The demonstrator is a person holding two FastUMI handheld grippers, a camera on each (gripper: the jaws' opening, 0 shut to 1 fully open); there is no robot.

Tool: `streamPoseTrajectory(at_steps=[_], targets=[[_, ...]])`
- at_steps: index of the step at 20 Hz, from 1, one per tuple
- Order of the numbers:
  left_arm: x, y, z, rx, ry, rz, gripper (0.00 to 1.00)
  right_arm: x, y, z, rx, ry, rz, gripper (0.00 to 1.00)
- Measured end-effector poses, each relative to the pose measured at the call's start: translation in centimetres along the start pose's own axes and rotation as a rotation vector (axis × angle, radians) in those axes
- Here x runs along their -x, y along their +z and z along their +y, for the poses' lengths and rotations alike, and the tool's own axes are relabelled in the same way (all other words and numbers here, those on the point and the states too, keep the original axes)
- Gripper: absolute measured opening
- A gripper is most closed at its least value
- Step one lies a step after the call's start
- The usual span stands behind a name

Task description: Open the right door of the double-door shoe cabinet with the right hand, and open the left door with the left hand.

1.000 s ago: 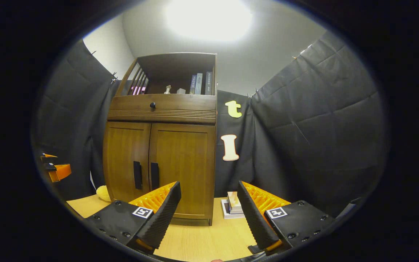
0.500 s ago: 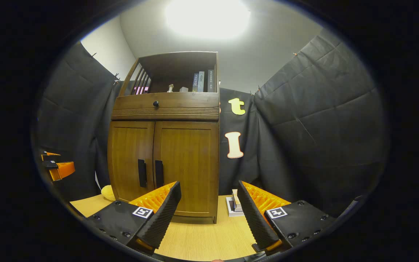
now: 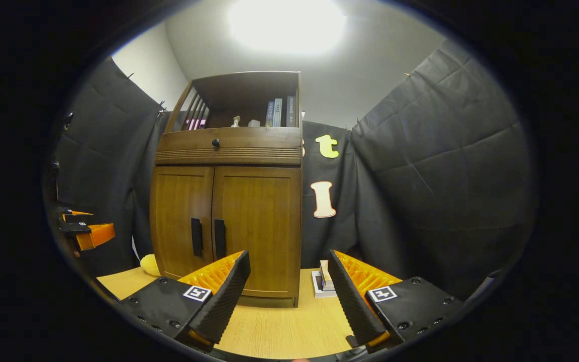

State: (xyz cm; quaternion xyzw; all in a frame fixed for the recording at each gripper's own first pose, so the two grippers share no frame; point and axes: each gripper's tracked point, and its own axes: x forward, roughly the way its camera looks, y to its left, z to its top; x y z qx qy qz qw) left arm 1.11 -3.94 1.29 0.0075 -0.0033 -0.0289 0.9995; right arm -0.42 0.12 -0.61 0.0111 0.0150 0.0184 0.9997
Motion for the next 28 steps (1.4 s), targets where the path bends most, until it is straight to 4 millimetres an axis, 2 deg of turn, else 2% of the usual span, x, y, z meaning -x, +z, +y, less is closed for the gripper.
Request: streamPoseTrajectory(at_steps=[6, 12, 20, 28], targets=[[-3.6, 0.2, -1.8, 0.006, -0.046, -0.013, 0.94, 0.0, 0.0, 0.0, 0.015, -0.035, 0.013, 0.96], [-8.3, 0.9, -4.0, 0.026, -0.104, -0.03, 0.94, -0.2, -0.1, -0.5, 0.016, -0.093, 0.021, 0.97], [-14.6, 0.3, -7.0, 0.051, -0.168, -0.022, 0.92, 0.4, -0.4, -1.3, 0.017, -0.174, 0.047, 0.96], [-21.1, -0.4, -9.2, 0.023, -0.215, -0.024, 0.94, 1.0, -0.8, -1.9, 0.023, -0.24, 0.076, 0.97]])
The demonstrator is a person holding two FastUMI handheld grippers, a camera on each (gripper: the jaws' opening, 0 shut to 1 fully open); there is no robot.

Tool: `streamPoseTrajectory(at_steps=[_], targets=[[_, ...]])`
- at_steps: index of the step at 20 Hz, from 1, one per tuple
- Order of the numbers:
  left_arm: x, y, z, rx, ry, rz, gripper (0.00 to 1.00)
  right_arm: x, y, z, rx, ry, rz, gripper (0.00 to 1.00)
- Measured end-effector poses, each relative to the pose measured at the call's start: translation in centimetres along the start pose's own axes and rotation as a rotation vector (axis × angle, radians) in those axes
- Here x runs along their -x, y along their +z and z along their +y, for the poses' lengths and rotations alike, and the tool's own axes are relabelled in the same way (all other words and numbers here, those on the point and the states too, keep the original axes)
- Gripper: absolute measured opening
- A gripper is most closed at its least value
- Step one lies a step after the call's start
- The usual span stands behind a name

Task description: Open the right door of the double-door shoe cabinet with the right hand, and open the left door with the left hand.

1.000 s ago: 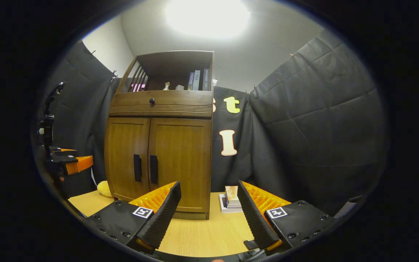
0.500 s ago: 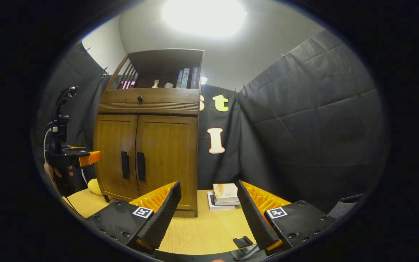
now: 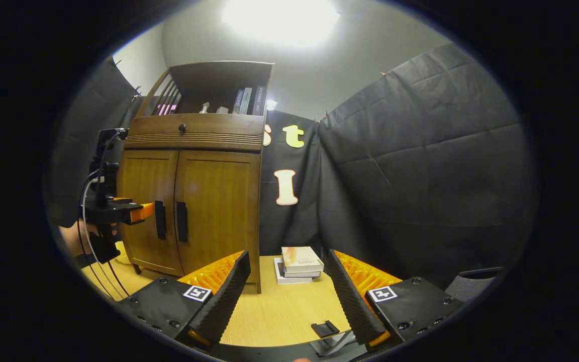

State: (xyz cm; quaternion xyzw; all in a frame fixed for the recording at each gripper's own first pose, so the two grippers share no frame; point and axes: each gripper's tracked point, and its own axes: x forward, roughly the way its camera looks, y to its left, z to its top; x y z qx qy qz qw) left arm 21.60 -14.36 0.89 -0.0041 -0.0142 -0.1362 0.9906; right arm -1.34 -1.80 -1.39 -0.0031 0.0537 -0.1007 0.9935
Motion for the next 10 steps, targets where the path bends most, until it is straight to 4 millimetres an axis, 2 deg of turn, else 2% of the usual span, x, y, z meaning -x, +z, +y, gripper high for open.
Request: streamPoseTrajectory(at_steps=[4, 7, 10], targets=[[-3.4, -1.8, -0.5, -0.009, -0.01, 0.019, 0.94, 0.3, 0.1, -0.5, 0.003, -0.039, 0.009, 0.97], [-5.3, -2.9, -0.8, -0.003, -0.002, 0.042, 0.94, 0.5, -0.1, -0.8, 0.009, -0.068, 0.019, 0.98], [-7.3, -4.0, 0.0, 0.019, 0.007, 0.067, 0.94, 0.7, -0.2, -1.0, 0.008, -0.09, 0.029, 0.97]])
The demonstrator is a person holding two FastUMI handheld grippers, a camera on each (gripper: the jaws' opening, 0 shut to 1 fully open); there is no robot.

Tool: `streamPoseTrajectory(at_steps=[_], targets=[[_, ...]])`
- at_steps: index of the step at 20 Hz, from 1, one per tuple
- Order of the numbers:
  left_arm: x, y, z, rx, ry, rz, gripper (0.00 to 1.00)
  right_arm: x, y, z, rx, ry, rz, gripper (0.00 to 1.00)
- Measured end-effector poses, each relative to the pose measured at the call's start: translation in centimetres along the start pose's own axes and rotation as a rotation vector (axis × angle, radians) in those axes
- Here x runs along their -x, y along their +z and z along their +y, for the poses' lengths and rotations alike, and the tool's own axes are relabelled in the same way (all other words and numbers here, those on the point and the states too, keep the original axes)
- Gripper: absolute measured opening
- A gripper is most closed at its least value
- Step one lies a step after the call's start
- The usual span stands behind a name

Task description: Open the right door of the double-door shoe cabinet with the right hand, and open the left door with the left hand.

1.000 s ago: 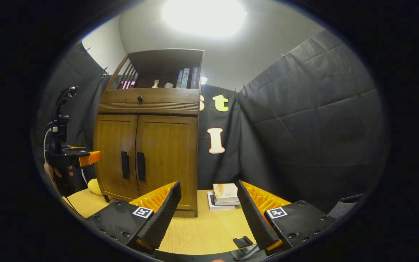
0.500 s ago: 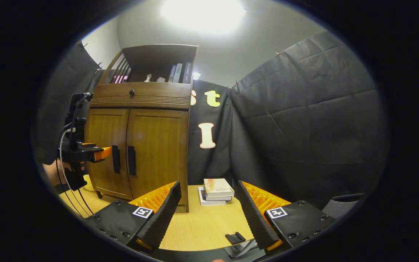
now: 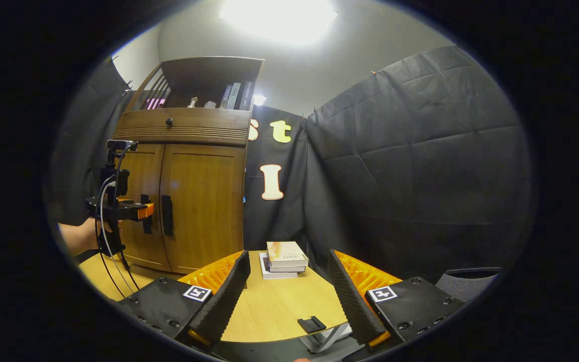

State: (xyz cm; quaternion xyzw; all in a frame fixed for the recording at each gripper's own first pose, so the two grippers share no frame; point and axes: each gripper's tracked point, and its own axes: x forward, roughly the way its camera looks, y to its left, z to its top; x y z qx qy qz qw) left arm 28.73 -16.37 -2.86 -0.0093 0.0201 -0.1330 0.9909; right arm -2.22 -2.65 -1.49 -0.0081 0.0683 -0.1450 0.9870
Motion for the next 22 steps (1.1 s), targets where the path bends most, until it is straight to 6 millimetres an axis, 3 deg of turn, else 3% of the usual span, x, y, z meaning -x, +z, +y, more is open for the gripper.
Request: streamPoseTrajectory(at_steps=[5, 7, 12, 13, 14, 19, 20, 22], targets=[[-2.5, -1.7, -0.1, 0.011, -0.007, 0.033, 0.79, 0.2, -0.3, -0.3, 0.012, -0.016, 0.015, 0.97], [-2.7, -2.3, 0.3, 0.014, 0.008, 0.039, 0.73, 0.2, -0.3, -0.4, 0.013, -0.02, 0.019, 0.97], [-3.3, -2.9, -0.2, 0.031, 0.0, 0.048, 0.46, 0.5, -0.5, -0.5, 0.01, -0.021, 0.027, 0.97], [-1.8, -2.6, -0.1, 0.015, 0.001, 0.059, 0.35, 0.4, -0.5, -0.5, 0.008, -0.021, 0.029, 0.97], [-2.3, -2.8, -0.1, 0.008, 0.005, 0.07, 0.24, 0.5, -0.5, -0.5, 0.005, -0.021, 0.03, 0.97], [-1.6, -2.9, -0.1, 0.042, 0.038, 0.104, 0.22, 0.5, -0.4, -0.4, -0.003, -0.003, 0.023, 0.98], [-1.3, -2.7, 0.0, 0.04, 0.042, 0.105, 0.17, 0.6, -0.4, -0.4, -0.007, 0.001, 0.021, 0.98], [-0.4, -2.3, 0.1, 0.048, 0.044, 0.108, 0.2, 0.7, -0.5, -0.3, -0.013, 0.013, 0.019, 0.98]])
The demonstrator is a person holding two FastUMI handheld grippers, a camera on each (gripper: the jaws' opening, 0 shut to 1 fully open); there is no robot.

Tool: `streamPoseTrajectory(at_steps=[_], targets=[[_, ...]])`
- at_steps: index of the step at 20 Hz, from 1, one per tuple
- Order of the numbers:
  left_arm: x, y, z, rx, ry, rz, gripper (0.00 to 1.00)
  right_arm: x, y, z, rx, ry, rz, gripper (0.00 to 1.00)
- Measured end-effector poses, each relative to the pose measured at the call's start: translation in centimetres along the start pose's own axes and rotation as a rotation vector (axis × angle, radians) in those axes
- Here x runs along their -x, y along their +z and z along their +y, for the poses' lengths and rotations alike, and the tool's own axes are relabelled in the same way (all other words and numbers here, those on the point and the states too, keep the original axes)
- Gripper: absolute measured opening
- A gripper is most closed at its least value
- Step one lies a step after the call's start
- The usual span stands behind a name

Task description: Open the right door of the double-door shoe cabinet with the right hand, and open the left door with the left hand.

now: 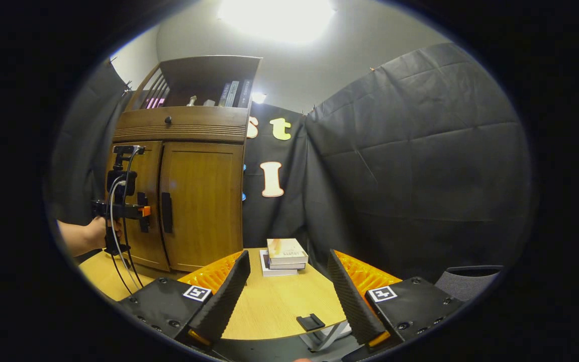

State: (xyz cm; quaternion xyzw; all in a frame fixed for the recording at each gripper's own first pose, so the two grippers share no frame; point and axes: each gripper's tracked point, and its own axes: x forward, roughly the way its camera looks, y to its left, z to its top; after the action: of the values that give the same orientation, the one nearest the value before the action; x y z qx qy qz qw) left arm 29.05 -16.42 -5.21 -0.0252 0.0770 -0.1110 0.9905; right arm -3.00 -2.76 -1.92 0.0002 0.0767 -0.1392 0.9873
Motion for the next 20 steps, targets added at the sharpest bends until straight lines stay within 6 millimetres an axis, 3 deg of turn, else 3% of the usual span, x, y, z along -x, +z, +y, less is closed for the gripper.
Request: streamPoseTrajectory(at_steps=[5, 13, 15, 20], targets=[[4.5, -0.4, 1.0, 0.007, 0.004, -0.003, 0.21, 0.5, -0.2, -0.2, -0.016, 0.048, -0.005, 0.98], [10.7, -0.7, 3.6, 0.025, 0.035, 0.002, 0.21, -1.1, 0.4, 3.8, -0.009, 0.166, -0.024, 0.98], [12.0, -0.8, 4.4, 0.021, 0.048, 0.005, 0.21, -1.1, 0.2, 3.9, -0.012, 0.194, -0.025, 0.98], [14.1, -0.7, 6.2, 0.03, 0.064, 0.009, 0.21, -1.9, 0.1, 6.3, -0.016, 0.26, -0.024, 0.98]])
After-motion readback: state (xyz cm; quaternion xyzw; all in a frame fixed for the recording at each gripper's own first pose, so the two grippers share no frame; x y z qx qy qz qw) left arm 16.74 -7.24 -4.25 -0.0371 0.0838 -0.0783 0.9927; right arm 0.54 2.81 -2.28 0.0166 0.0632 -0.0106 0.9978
